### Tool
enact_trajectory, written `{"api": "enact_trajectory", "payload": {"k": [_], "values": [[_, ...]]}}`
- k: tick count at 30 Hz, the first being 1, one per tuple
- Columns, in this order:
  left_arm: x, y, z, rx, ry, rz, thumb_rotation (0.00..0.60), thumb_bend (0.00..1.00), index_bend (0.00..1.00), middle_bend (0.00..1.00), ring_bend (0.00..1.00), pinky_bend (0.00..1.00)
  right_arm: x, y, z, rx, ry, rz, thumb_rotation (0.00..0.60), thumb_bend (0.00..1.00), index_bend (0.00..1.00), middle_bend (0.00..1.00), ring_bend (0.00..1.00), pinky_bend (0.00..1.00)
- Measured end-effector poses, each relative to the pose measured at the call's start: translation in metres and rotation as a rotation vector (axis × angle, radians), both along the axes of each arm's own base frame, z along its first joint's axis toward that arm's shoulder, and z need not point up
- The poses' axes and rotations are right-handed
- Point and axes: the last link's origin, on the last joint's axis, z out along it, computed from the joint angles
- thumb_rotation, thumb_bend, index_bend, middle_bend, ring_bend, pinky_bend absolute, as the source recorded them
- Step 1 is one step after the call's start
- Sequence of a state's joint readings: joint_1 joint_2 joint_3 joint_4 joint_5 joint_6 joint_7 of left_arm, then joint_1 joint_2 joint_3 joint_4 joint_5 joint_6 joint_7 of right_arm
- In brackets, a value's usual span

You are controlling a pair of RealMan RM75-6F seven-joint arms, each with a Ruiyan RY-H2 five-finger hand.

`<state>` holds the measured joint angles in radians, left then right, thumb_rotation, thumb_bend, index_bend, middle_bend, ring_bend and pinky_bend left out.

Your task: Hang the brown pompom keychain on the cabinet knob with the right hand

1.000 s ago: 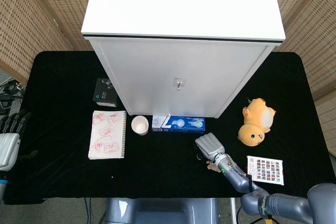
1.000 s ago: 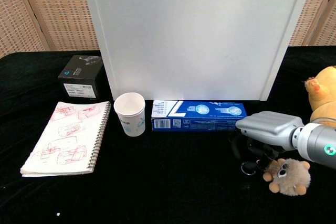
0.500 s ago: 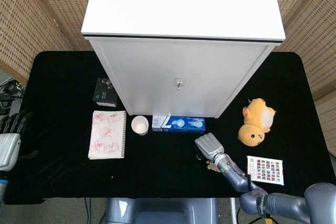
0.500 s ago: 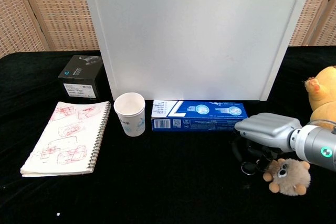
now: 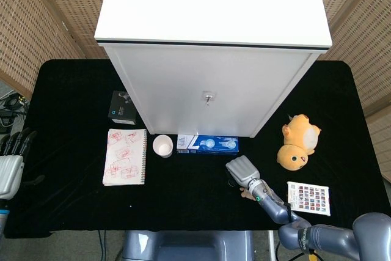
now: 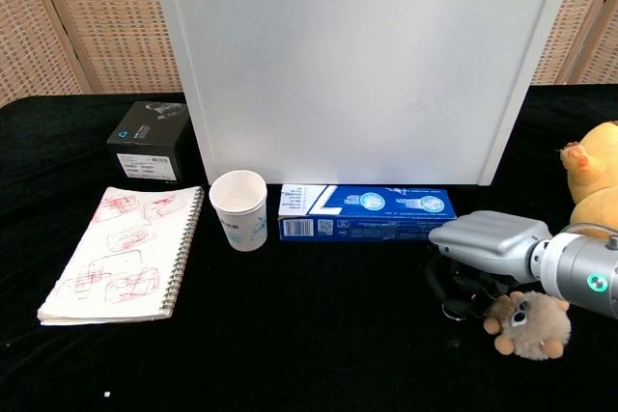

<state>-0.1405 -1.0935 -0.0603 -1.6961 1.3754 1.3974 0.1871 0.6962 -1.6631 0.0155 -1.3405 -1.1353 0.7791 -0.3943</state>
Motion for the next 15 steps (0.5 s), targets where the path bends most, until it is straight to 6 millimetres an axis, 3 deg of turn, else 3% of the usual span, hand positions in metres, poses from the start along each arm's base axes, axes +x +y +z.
{"api": "enact_trajectory", "payload": {"k": [15], "values": [[0.002,-0.002,0.0,-0.002,-0.003,-0.006,0.6,0.0,0.0,0.0,0.0,0.0,0.009,0.003,0.012,-0.025,-0.074,0.048,0.6,0.65,0.62,0.94,0.96,1.0]]}}
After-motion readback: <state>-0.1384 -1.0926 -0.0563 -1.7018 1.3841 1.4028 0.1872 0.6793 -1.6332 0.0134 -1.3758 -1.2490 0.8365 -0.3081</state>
